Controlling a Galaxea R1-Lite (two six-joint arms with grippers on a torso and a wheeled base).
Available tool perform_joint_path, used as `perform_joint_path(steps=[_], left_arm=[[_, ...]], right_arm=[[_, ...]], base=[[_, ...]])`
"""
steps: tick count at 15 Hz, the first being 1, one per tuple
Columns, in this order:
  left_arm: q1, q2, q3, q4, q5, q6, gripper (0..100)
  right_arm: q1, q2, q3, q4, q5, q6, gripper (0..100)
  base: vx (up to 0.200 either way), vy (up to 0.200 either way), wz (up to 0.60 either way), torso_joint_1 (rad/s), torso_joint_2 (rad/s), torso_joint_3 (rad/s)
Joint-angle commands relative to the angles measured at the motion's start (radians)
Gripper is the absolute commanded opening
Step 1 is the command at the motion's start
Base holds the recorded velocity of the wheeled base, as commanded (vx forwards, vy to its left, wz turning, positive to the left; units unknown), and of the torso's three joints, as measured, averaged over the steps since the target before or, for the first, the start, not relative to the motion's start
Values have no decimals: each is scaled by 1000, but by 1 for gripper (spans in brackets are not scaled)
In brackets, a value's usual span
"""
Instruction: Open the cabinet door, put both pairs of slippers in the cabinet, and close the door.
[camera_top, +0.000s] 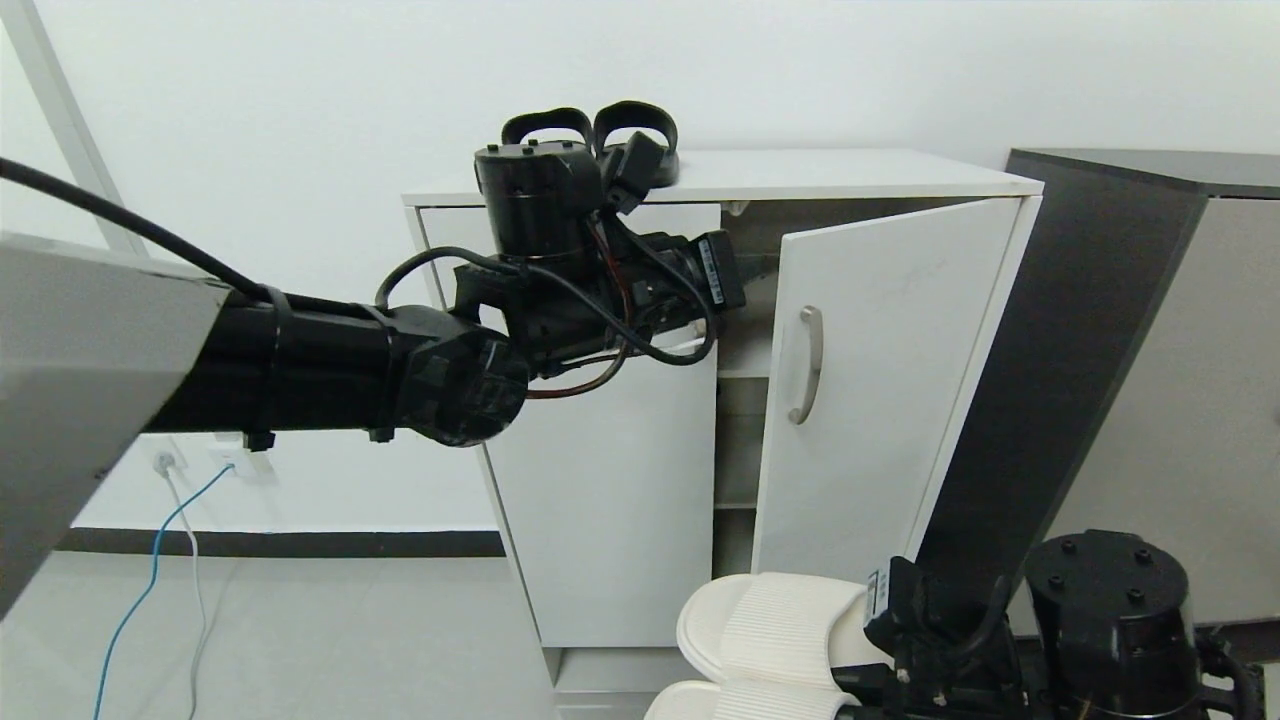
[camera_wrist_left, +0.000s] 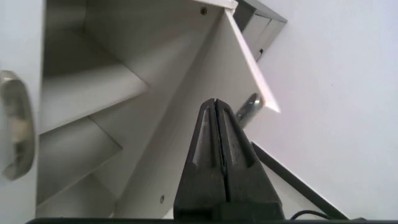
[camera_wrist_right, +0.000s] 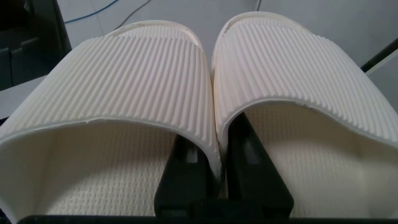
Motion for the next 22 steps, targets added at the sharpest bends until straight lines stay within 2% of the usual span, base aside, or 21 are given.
perform_joint_path(steps=[1,4,6,8,10,12,13,15,18,20,21,22], left_arm=[[-6,17,-4,1,1,-1,0],[-37,-8,25,-5,17,3,0],[-103,-75,95,-14,40,15,0],[-136,-106,118,-14,44,19,0],[-136,-115,123,-14,44,19,0],[-133,-120,140,-16,46,21,0],[-129,-135,163,-20,46,39,0],[-104,-215,261,-33,44,111,0],[-51,-448,454,-22,46,122,0],[-1,-657,641,-19,46,125,0],[15,-769,743,4,46,144,0],[38,-864,802,49,46,173,0]], right_arm=[[7,2,2,-1,1,-1,0],[7,2,2,1,-1,-1,0],[9,2,2,1,-1,-1,0],[12,4,2,1,-1,-1,0],[12,7,2,1,-1,-1,0],[12,7,2,-1,-1,-1,0],[10,7,0,-1,-1,1,0],[-7,9,-7,-2,-1,7,0],[-39,29,-20,-2,1,9,0],[-50,45,-30,-2,1,12,0],[-51,50,-30,-2,1,12,0],[-53,55,-30,-4,1,12,0]], base=[[0,0,0,0,0,0],[-133,0,0,2,3,2],[-200,0,0,2,0,0],[-200,0,0,10,0,-2],[-200,0,0,0,0,7],[0,0,0,0,0,0],[0,0,0,0,0,0],[0,0,0,0,0,0],[0,0,0,0,0,0],[0,0,0,0,0,0],[0,0,0,0,0,0],[0,0,0,0,0,0]])
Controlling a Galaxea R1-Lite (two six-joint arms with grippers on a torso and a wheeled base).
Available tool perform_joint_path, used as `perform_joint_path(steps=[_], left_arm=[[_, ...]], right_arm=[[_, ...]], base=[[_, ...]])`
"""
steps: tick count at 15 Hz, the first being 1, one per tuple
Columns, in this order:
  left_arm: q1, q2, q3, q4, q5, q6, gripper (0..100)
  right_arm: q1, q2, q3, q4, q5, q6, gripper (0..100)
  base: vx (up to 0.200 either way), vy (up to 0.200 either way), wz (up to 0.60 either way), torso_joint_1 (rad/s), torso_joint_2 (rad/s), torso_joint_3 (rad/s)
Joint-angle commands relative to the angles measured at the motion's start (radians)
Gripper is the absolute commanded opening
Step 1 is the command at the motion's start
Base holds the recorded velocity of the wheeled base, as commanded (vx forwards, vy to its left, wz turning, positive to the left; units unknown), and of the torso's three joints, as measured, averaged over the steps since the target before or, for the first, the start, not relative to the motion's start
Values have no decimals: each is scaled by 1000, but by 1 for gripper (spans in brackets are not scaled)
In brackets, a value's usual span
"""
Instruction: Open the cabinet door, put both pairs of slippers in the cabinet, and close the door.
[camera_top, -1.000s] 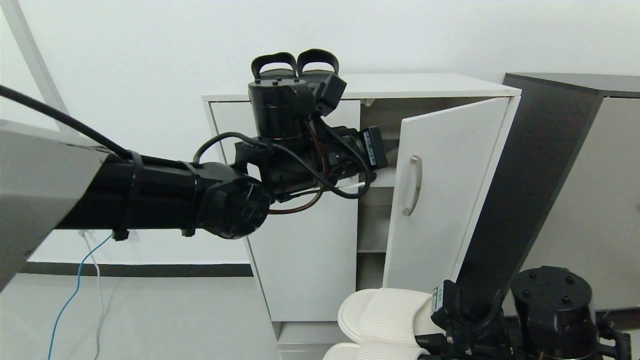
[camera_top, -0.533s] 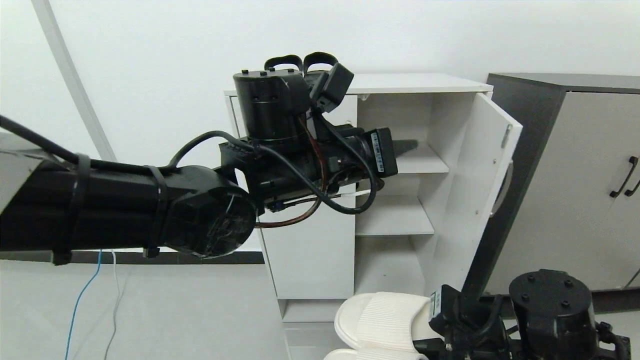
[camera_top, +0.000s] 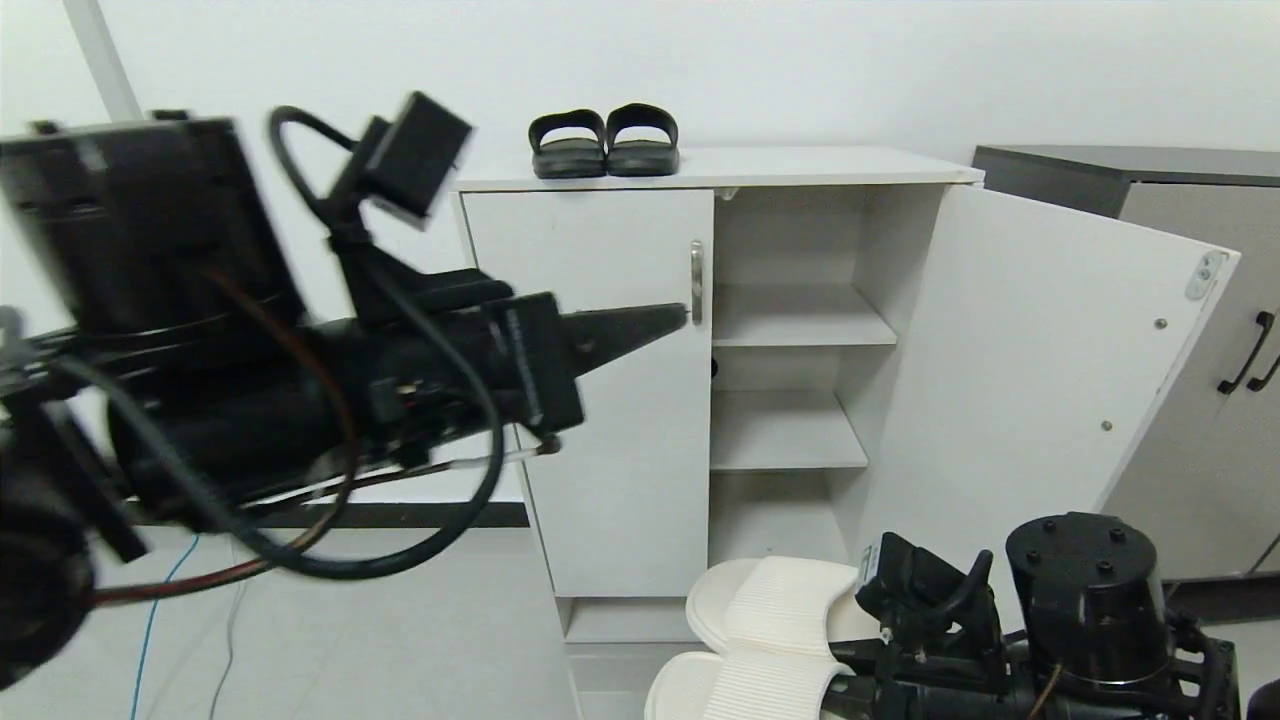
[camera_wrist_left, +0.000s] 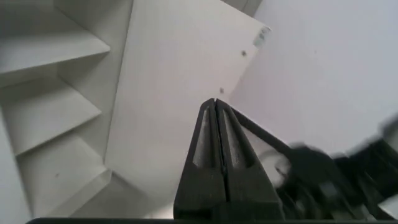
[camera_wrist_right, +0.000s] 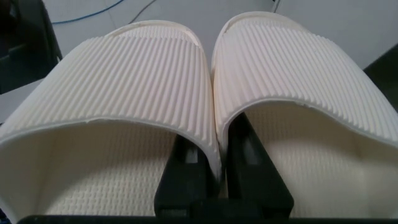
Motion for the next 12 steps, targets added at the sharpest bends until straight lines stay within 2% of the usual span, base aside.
perform_joint_path(steps=[1,2,4,5,6,7,8,9,11,12], left_arm=[[117,-437,250,156,2,67,0],[160,-564,264,290,12,84,0],[222,-784,263,528,55,93,0],[252,-862,273,614,98,101,0],[283,-936,299,675,161,138,0],[303,-989,349,693,227,158,0],[307,-1023,382,693,266,161,0],[324,-1115,488,693,381,208,0],[468,-1207,651,692,456,305,0],[536,-1271,712,689,457,310,0]], right_arm=[[-6,16,-1,-4,1,0,0],[-11,20,-1,-8,1,0,0],[-11,31,-1,-16,1,-2,0],[-11,33,0,-19,1,-2,0],[-11,33,3,-22,1,-2,0],[-11,33,3,-22,1,-3,0],[-11,34,2,-22,-1,-2,0],[-11,33,3,-22,-1,-6,0],[-11,30,7,-22,-1,-8,0],[-11,28,7,-25,-1,-10,0]], base=[[0,0,0,0,0,0],[0,0,0,0,0,0],[0,0,0,0,0,0],[0,0,0,0,0,0],[0,0,0,0,0,0],[0,0,0,0,0,0],[0,0,0,0,0,0],[0,0,0,0,0,0],[0,0,0,0,0,0],[0,0,0,0,0,0]])
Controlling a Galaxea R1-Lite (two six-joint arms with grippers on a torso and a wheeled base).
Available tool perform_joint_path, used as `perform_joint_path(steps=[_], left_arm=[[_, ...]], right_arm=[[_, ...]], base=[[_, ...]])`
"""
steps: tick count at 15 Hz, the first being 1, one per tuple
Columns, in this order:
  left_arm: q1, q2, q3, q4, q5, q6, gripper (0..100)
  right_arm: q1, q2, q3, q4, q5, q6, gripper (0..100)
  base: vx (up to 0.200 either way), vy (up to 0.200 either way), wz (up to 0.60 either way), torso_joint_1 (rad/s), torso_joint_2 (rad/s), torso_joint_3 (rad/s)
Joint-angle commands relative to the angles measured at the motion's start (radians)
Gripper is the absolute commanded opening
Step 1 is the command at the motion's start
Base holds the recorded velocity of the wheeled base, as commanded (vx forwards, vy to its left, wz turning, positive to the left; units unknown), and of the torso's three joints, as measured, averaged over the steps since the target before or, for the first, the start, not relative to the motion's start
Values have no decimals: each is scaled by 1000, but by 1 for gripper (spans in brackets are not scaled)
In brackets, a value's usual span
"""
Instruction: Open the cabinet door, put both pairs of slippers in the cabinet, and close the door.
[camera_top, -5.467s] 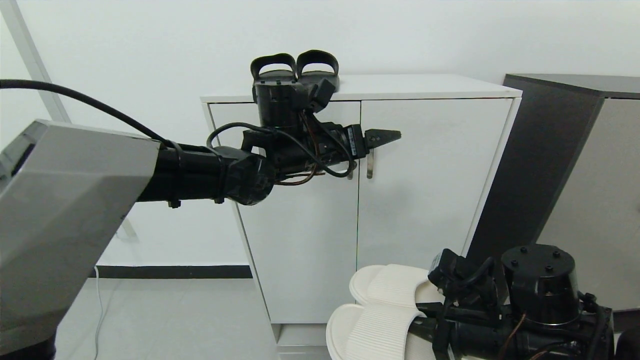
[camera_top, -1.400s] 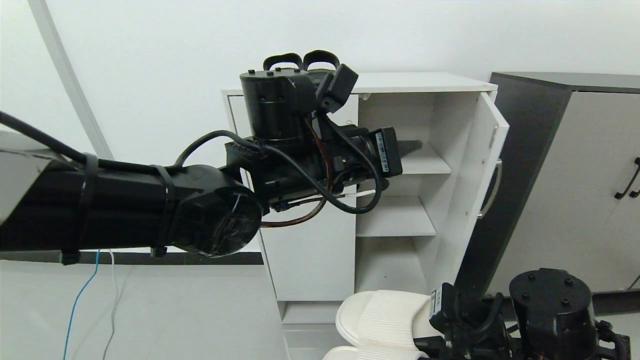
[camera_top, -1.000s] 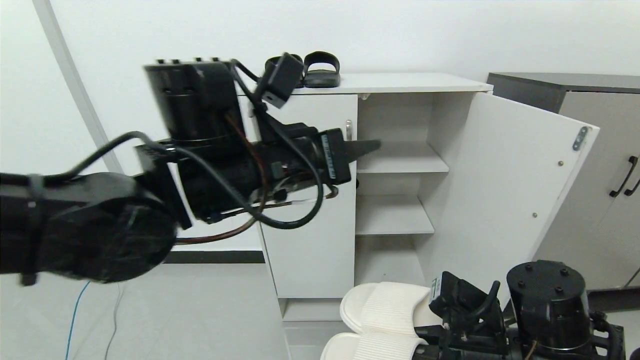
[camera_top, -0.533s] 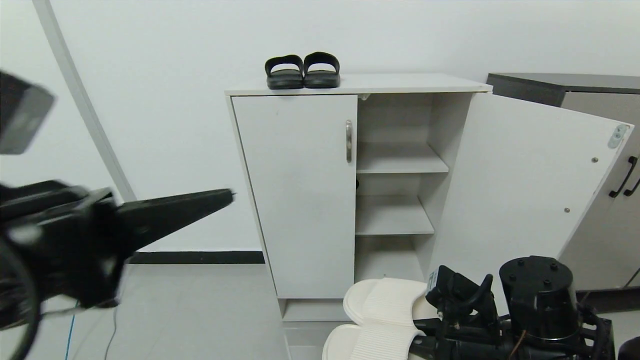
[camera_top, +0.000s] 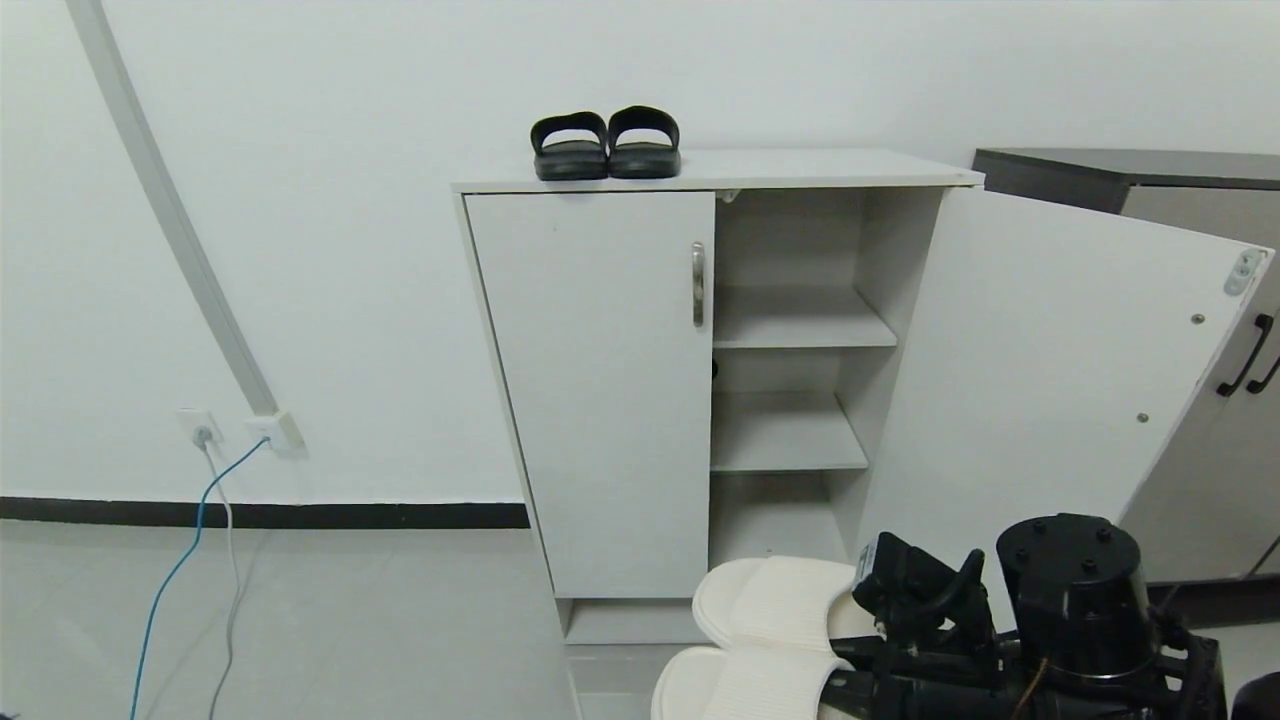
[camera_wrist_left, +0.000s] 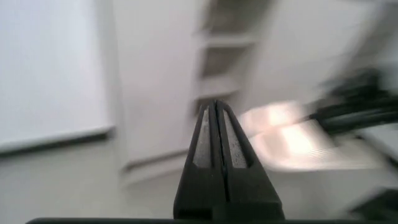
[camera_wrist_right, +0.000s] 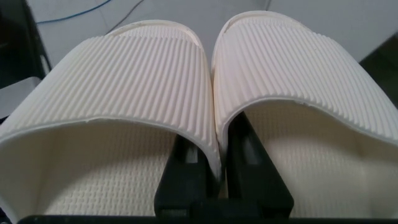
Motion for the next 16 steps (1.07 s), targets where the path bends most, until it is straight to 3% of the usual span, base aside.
perform_joint_path(steps=[1,3,5,6,8,10,12,14,16], left_arm=[[192,-232,184,4,46,48,0],[220,-335,247,2,43,56,0],[220,-335,311,-79,29,71,0],[218,-335,320,-99,-34,83,0],[218,-335,319,-96,-60,93,0],[220,-335,319,-96,-60,86,0],[220,-335,319,-96,-58,85,0],[220,-335,319,-96,-58,85,0],[218,-335,319,-96,-58,85,0]], right_arm=[[3,-2,3,-5,2,0,0],[2,1,1,-9,2,0,0],[2,6,1,-9,2,0,0],[2,14,-3,-9,2,3,0],[2,21,-14,-9,-12,6,0],[6,63,-66,-9,-127,18,0],[88,124,-137,-9,-346,168,0],[128,208,-219,-9,-501,262,0],[131,310,-330,-9,-641,290,0]], base=[[0,0,0,0,0,0],[0,0,0,0,0,0],[0,0,0,0,0,0],[0,0,0,0,0,0],[0,0,0,0,0,0],[0,0,0,0,0,0],[0,0,0,0,0,0],[0,0,0,0,0,0],[0,0,0,0,0,0]])
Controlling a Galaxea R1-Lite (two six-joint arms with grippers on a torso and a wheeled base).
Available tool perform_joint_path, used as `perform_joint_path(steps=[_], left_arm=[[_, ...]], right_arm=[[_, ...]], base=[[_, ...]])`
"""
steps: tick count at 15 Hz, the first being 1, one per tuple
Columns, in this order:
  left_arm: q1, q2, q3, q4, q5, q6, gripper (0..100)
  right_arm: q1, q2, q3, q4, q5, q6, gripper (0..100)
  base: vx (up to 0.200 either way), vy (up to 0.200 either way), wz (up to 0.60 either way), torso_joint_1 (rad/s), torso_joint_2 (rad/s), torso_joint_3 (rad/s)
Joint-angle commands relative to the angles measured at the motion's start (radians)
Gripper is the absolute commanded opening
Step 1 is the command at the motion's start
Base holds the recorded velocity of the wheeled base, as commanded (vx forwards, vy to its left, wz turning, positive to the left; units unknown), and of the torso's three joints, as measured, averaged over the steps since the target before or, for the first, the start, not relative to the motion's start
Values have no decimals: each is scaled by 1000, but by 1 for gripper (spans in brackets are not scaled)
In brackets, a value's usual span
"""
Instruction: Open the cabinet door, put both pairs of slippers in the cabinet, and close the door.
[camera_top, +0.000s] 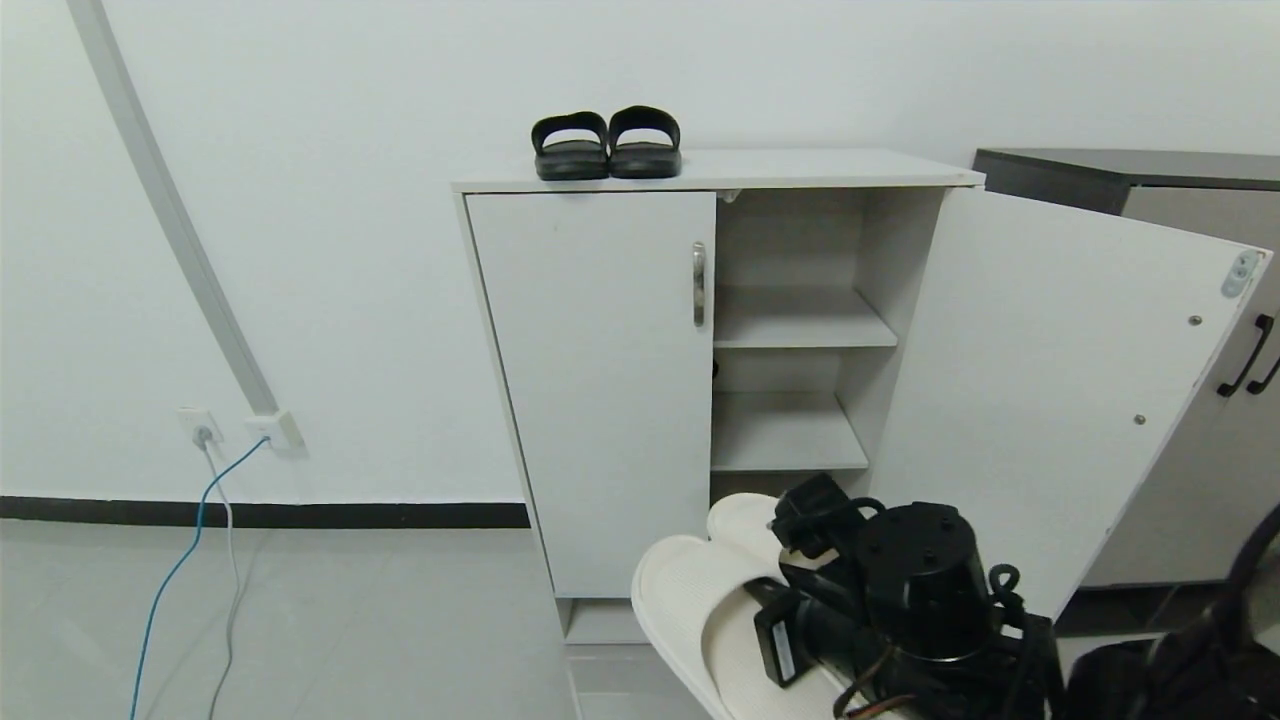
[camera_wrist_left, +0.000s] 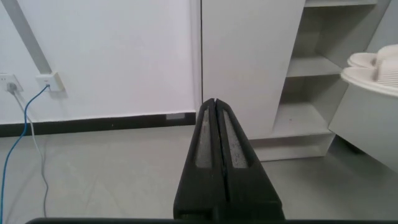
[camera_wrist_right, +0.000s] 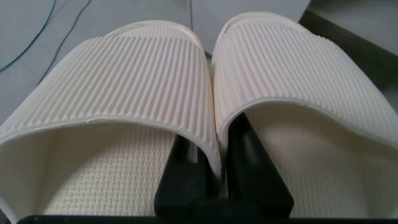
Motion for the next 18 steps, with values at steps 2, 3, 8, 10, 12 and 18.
perform_joint_path(steps=[2,3,8,10,12,18], left_arm=[[-1,3,0,0,0,-1,0],[1,3,0,0,0,-1,0],[1,3,0,0,2,-10,0],[1,3,0,0,6,-16,0],[1,3,0,0,9,-16,0],[-1,3,0,0,9,-16,0]], right_arm=[[14,205,-191,1,-182,57,0],[15,237,-231,3,-261,59,0],[-11,352,-363,6,-436,72,0],[-14,356,-364,3,-456,75,0],[-31,359,-380,3,-458,77,0],[-63,393,-406,4,-481,97,0]], base=[[0,0,0,0,0,0],[0,0,0,0,0,0],[0,0,0,0,0,0],[0,0,0,0,0,0],[0,-200,0,0,0,-2],[0,-200,0,5,2,2]])
